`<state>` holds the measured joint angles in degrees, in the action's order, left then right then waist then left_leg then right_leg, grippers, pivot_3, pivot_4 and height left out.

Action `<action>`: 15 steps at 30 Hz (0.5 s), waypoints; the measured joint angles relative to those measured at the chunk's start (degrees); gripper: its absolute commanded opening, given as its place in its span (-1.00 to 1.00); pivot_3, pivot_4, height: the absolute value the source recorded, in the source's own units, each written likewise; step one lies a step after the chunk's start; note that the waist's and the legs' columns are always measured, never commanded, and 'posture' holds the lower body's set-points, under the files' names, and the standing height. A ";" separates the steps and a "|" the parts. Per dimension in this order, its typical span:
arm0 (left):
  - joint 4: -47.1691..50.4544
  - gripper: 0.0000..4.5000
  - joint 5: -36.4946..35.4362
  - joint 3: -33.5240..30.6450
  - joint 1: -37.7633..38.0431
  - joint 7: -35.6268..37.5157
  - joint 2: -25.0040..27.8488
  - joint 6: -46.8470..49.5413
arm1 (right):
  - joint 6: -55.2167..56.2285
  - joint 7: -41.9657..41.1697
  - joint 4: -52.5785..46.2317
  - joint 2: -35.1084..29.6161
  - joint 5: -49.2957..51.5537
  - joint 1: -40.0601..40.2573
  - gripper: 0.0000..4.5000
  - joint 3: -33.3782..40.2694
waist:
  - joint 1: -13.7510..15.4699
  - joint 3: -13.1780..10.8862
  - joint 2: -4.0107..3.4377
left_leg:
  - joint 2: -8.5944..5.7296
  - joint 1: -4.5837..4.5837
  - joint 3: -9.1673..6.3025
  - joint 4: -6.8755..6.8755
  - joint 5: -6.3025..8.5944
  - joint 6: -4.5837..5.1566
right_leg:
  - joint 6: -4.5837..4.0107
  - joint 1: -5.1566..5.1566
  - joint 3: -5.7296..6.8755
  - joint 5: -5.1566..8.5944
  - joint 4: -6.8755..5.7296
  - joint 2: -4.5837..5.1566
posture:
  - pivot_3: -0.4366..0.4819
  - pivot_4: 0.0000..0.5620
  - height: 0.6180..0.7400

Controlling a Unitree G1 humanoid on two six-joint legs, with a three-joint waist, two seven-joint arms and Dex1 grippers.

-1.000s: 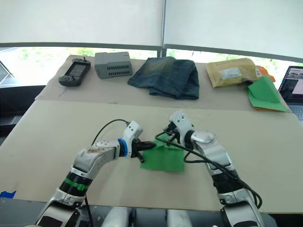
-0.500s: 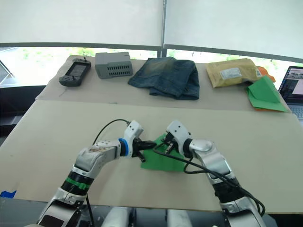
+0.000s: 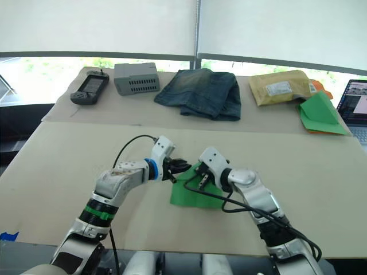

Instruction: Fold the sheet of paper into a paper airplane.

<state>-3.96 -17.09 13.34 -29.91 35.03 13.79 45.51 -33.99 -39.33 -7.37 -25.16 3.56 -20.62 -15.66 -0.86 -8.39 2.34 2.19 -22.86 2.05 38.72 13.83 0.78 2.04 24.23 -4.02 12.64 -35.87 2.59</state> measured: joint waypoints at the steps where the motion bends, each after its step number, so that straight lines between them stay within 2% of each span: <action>1: -0.08 -0.72 0.00 -0.01 0.02 0.05 0.01 -0.02 | -0.02 0.05 -0.01 0.00 -0.01 0.02 -1.00 0.00 | 0.00 0.00 0.00 | 0.00 0.01 0.00 0.00 0.00 0.00 | 0.00 -0.01 0.00 0.00 0.00 0.00 | -0.05 -0.47 0.90; 3: -0.01 -0.99 -0.16 -0.16 0.62 0.35 -0.02 -0.04 | -0.02 0.14 -0.10 0.00 0.00 0.11 -1.00 0.00 | 0.00 0.00 0.00 | 0.00 0.00 0.00 0.00 0.00 0.00 | 0.00 0.00 0.00 0.00 0.00 0.00 | -0.05 -0.47 0.90; 10: 0.49 -0.99 -0.95 -0.61 1.26 1.71 -0.23 -0.08 | -0.02 0.44 0.01 0.01 0.00 0.24 -1.00 0.01 | 0.02 0.00 0.00 | 0.00 0.00 0.00 0.00 0.00 0.00 | 0.00 0.00 0.00 0.00 0.00 0.01 | -0.05 -0.47 0.90; 15: 0.07 -0.99 0.45 1.41 1.64 2.67 0.42 -2.44 | -0.02 0.48 0.21 0.03 0.00 0.17 -1.00 -0.06 | 0.01 0.00 0.00 | 0.00 0.01 0.00 0.00 0.00 0.00 | 0.00 -0.01 0.00 0.00 0.00 0.00 | -0.05 -0.47 0.90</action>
<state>-3.89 -16.64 14.75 -28.27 37.69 14.21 43.07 -34.01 -38.85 -7.16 -25.14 3.56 -20.45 -15.72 -0.84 -8.39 2.34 2.19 -22.85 2.05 38.73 13.83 0.78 2.04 24.22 -4.02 12.64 -35.87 2.60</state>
